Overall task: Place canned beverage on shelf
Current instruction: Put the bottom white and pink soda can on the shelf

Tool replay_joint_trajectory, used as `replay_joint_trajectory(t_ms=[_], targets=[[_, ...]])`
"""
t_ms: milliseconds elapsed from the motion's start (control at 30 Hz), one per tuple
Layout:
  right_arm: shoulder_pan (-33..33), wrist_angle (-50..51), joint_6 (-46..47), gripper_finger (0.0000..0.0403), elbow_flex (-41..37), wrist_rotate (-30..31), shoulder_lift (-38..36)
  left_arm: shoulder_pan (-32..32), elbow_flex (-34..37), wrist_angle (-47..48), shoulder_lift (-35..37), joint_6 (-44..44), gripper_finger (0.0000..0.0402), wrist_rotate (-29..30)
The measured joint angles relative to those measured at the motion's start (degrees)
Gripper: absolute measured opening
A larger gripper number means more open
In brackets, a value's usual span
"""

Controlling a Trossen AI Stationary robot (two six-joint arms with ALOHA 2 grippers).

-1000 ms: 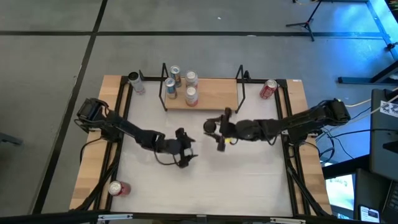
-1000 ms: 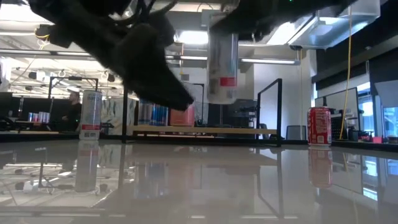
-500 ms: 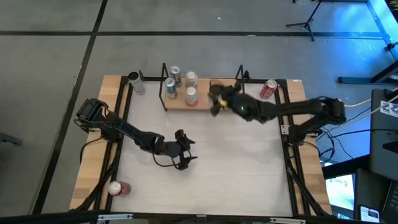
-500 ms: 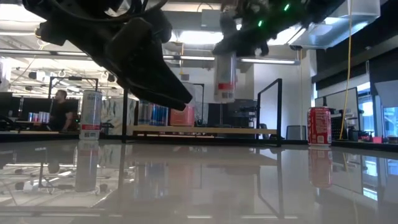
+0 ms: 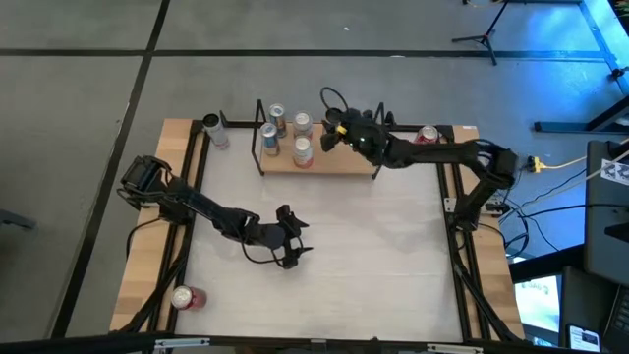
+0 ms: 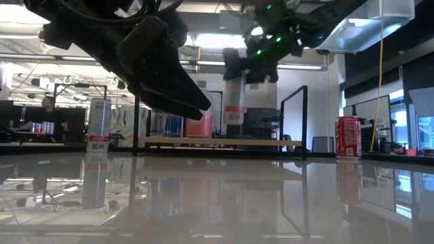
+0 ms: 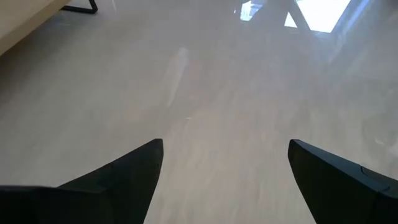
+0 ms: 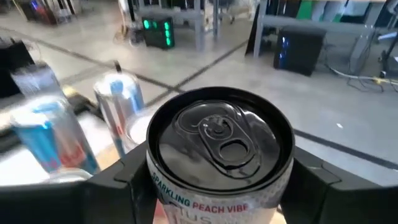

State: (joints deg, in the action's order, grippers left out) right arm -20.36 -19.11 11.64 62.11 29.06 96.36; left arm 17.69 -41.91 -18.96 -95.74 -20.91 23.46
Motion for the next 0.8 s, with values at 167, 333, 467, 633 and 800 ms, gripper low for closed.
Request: replay_joint_trajectory(t_ms=[167, 333, 467, 633, 800], targets=[[-1.2, 1.5, 1.6, 0.0238, 4.5, -1.7, 5.2, 0.0, 0.0, -0.2, 0.0, 0.0, 0.0335, 0.2], [-1.2, 3.8, 1.7, 0.0239, 8.3, -1.7, 9.3, 0.0, 0.0, -0.1, 0.0, -0.2, 0.0335, 0.5], [-1.2, 5.0, 1.8, 0.0245, 9.3, -1.4, 10.4, 0.1, 0.0, 0.0, 0.0, -1.2, 0.0335, 0.5], [-1.1, 5.8, 1.7, 0.0243, 9.2, -1.2, 10.4, 0.6, 0.0, 0.0, 0.0, -1.2, 0.0335, 1.3], [-1.2, 5.6, 1.6, 0.0247, 9.2, -1.1, 10.4, 0.7, 0.0, -0.1, 0.0, -1.2, 0.0335, 1.5]])
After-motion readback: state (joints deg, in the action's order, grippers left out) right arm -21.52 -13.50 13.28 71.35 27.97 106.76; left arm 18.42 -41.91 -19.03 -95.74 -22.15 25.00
